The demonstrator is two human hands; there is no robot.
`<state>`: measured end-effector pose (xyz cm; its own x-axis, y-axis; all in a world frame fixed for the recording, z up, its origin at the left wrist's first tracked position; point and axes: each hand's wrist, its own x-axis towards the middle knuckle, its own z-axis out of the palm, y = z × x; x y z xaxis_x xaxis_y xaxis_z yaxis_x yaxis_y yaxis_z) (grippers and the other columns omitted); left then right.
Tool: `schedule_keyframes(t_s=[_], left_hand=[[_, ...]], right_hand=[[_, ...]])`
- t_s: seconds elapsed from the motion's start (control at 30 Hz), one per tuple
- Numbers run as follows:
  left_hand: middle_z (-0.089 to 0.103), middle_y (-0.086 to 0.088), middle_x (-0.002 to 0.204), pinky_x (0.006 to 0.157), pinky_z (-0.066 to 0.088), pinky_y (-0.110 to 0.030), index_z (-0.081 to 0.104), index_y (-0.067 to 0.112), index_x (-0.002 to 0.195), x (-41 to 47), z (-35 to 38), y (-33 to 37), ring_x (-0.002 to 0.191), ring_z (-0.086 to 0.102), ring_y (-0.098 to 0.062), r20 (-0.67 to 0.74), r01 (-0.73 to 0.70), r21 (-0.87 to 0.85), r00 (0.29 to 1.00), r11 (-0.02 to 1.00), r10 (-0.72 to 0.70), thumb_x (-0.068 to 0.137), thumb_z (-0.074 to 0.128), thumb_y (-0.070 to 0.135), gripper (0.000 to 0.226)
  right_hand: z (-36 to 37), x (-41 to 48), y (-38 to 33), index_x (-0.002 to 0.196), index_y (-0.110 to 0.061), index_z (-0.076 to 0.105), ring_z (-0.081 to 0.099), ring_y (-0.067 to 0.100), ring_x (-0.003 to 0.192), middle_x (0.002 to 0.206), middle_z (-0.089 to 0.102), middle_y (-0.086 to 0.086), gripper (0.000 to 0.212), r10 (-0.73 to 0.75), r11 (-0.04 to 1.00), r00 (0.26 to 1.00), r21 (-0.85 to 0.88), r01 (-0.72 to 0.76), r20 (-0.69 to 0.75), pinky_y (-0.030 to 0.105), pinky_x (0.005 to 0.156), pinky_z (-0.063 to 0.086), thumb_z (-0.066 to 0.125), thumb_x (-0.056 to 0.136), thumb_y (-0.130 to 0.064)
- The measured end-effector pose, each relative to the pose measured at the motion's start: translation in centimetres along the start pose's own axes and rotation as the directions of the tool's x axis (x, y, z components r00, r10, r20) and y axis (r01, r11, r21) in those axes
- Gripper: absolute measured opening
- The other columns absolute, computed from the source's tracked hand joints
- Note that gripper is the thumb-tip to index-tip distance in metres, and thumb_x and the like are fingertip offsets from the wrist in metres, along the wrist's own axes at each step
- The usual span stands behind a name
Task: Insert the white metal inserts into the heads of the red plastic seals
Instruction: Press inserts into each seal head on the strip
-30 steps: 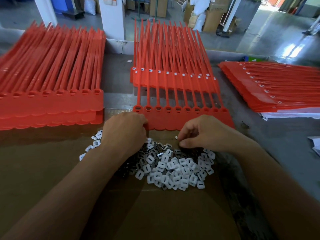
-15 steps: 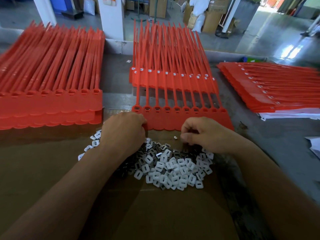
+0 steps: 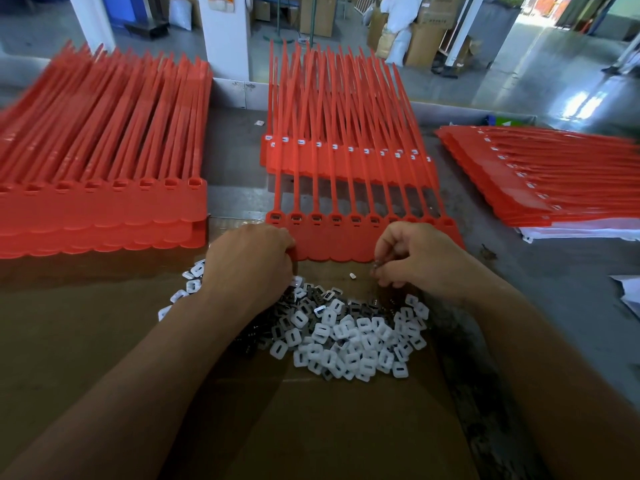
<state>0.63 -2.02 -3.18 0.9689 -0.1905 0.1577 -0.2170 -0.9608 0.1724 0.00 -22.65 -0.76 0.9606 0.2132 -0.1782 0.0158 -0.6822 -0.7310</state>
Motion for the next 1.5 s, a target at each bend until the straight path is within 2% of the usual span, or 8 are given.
schedule_keyframes(t_s=[0.27,0.4,0.5,0.67,0.87,1.07,1.23,1.5], left_hand=[[0.063,0.005,0.116,0.082,0.046,-0.031,0.063,0.023,0.110,0.0,-0.1,0.0,0.103,0.058,-0.017,0.003,-0.002,0.006,1.000,1.000,0.002,0.089,0.039,0.017,0.033],[0.063,0.005,0.116,0.080,0.046,-0.030,0.063,0.024,0.111,0.0,-0.1,0.0,0.102,0.059,-0.016,-0.004,-0.002,-0.001,1.000,1.000,0.002,0.089,0.039,0.017,0.034],[0.063,0.005,0.116,0.081,0.046,-0.030,0.063,0.024,0.111,0.0,-0.1,0.0,0.103,0.058,-0.016,-0.002,-0.002,-0.004,1.000,1.000,0.002,0.089,0.038,0.017,0.034],[0.065,0.005,0.113,0.082,0.045,-0.029,0.066,0.022,0.106,-0.1,0.0,0.0,0.103,0.059,-0.015,-0.020,-0.012,-0.011,1.000,1.000,0.012,0.088,0.040,0.015,0.033],[0.065,0.005,0.113,0.081,0.046,-0.030,0.066,0.022,0.106,-0.2,-0.1,0.0,0.102,0.059,-0.016,-0.017,-0.007,-0.024,1.000,1.000,0.007,0.088,0.040,0.016,0.033],[0.064,0.004,0.114,0.084,0.047,-0.032,0.066,0.021,0.106,-0.2,-0.1,0.0,0.104,0.058,-0.017,-0.015,0.000,-0.026,1.000,1.000,0.000,0.087,0.041,0.014,0.033],[0.065,0.004,0.113,0.083,0.047,-0.032,0.066,0.021,0.106,-0.1,-0.1,0.0,0.102,0.059,-0.017,-0.014,0.000,-0.024,1.000,1.000,0.000,0.087,0.041,0.014,0.032],[0.065,0.005,0.113,0.082,0.047,-0.031,0.067,0.021,0.105,-0.2,0.0,0.0,0.101,0.059,-0.017,-0.015,-0.003,-0.025,1.000,1.000,0.003,0.087,0.041,0.013,0.032]], right_hand=[[-0.3,-0.4,0.0,0.075,-0.023,0.066,0.063,-0.001,0.062,0.068,0.069,-0.005,0.015,-0.078,0.996,0.996,0.029,0.079,-0.036,0.007,0.056,0.047,0.070,0.079,-0.009],[-0.9,-0.2,0.5,0.072,-0.027,0.069,0.060,-0.008,0.071,0.071,0.068,-0.014,0.016,-0.122,0.992,0.980,-0.045,0.116,-0.157,-0.001,0.062,0.040,0.072,0.076,-0.013],[-2.0,0.4,1.4,0.070,-0.030,0.066,0.057,-0.013,0.064,0.066,0.064,-0.019,0.022,-0.122,0.992,0.942,-0.014,0.124,-0.313,-0.001,0.058,0.039,0.071,0.078,-0.011],[-4.1,2.4,3.4,0.081,-0.021,0.068,0.050,-0.002,0.064,0.074,0.059,-0.013,0.014,-0.022,1.000,0.881,-0.024,0.012,-0.472,0.018,0.065,0.040,0.062,0.085,-0.009],[-4.6,3.9,3.9,0.086,-0.017,0.066,0.049,0.003,0.067,0.076,0.059,-0.005,0.016,0.034,0.999,0.898,-0.006,-0.040,-0.440,0.019,0.063,0.039,0.057,0.087,-0.004],[-3.8,4.6,4.2,0.088,-0.014,0.066,0.046,-0.002,0.069,0.075,0.053,-0.012,0.013,0.051,0.990,0.931,-0.108,-0.096,-0.361,0.013,0.058,0.033,0.056,0.089,-0.005],[-3.7,4.7,4.2,0.088,-0.014,0.065,0.049,0.007,0.076,0.085,0.057,-0.001,0.012,0.056,0.984,0.927,-0.134,-0.114,-0.372,0.009,0.056,0.033,0.057,0.089,-0.006],[-3.4,4.9,4.5,0.087,-0.008,0.067,0.047,0.000,0.062,0.068,0.053,-0.007,0.009,0.063,0.994,0.907,-0.057,-0.096,-0.416,-0.001,0.046,0.032,0.063,0.084,-0.001]])
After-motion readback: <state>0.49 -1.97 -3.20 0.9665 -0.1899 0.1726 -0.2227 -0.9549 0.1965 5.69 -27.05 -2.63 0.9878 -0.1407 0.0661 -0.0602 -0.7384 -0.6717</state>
